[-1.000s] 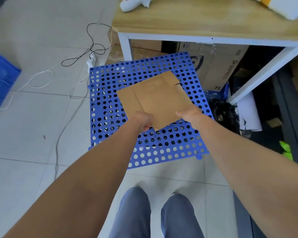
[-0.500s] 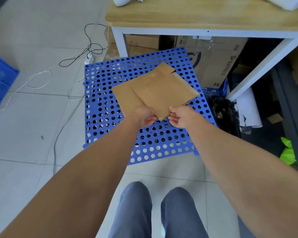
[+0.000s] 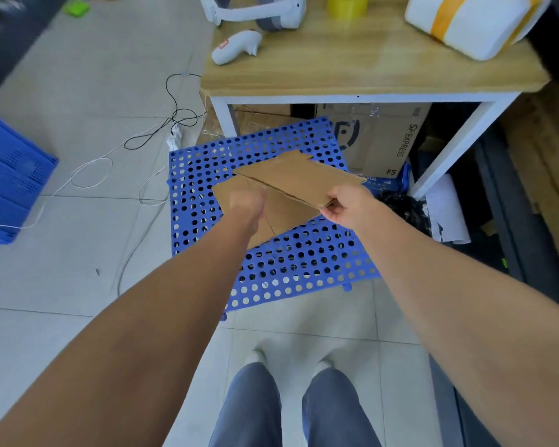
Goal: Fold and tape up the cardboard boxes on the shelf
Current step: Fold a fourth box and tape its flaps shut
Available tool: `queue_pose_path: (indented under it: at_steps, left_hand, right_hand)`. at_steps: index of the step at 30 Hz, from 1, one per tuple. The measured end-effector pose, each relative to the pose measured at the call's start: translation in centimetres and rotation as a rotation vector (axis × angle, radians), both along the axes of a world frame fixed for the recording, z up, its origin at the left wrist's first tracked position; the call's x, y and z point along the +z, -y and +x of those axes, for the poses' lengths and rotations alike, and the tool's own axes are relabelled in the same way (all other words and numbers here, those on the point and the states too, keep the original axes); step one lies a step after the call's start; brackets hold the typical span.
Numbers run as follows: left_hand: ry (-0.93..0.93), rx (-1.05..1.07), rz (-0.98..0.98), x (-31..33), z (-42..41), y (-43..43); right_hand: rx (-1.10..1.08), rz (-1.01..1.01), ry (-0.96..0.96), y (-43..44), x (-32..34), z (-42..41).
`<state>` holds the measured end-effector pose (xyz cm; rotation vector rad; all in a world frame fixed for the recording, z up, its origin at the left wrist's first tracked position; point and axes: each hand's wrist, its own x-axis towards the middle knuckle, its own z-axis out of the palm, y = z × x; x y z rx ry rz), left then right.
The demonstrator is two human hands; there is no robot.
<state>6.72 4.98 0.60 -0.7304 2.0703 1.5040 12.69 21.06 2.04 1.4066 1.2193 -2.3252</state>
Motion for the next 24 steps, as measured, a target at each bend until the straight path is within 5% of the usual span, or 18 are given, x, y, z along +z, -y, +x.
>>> queue_pose_path:
  at_steps: [12, 24]
  left_hand:
    - [-0.208, -0.177, 0.123, 14.8, 3.1, -5.0]
    - [-0.269, -0.807, 0.21, 19.0, 16.7, -13.4]
  right_hand:
    - [-0.086, 0.097, -0.007, -4.8, 14.0, 9.9]
    - [-0.765, 0.173, 0.028, -7.0, 18.0, 29.8]
